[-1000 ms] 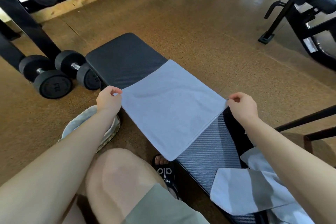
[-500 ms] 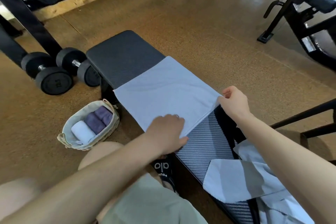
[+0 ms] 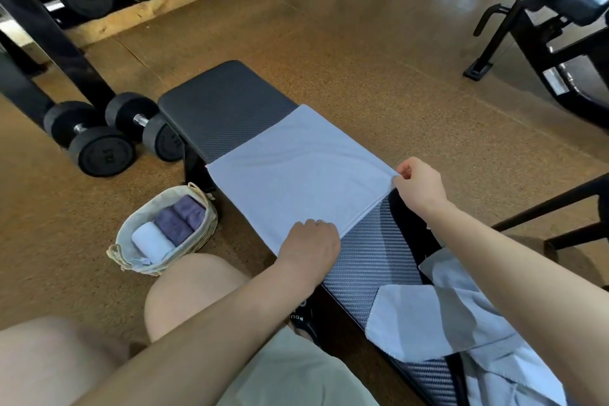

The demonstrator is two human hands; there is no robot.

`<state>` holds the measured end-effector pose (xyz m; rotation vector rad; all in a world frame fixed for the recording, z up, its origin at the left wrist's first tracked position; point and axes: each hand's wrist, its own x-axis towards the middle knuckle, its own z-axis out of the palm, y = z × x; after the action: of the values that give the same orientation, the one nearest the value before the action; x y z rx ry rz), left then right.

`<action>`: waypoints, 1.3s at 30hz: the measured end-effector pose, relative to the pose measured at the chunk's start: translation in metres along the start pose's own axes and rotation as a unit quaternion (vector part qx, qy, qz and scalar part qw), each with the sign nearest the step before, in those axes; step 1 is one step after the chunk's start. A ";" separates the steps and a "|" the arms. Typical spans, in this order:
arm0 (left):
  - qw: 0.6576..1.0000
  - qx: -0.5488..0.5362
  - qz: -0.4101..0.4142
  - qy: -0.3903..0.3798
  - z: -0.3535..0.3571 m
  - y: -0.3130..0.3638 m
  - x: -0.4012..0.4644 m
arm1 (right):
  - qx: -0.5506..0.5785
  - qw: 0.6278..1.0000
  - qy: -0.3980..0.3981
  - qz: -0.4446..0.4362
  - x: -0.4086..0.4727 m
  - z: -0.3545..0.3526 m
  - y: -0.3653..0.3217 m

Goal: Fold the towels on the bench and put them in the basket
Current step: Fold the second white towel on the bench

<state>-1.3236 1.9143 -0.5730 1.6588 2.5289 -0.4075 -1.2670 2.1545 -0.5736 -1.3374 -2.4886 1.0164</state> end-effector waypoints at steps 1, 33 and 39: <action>1.000 -0.001 0.002 0.003 -0.002 -0.001 -0.002 | -0.003 1.000 -0.002 0.002 0.000 0.000 0.000; 0.996 -0.076 0.049 -0.019 0.013 -0.013 -0.004 | -0.325 0.845 -0.161 -0.393 0.013 0.075 -0.069; 0.991 -0.120 0.058 -0.007 0.009 -0.019 0.000 | -0.312 0.877 -0.165 -0.327 0.076 0.075 -0.081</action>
<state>-1.3415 1.9045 -0.5785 1.6919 2.3470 -0.0985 -1.3988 2.1460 -0.5947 -0.2874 -3.3239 0.2977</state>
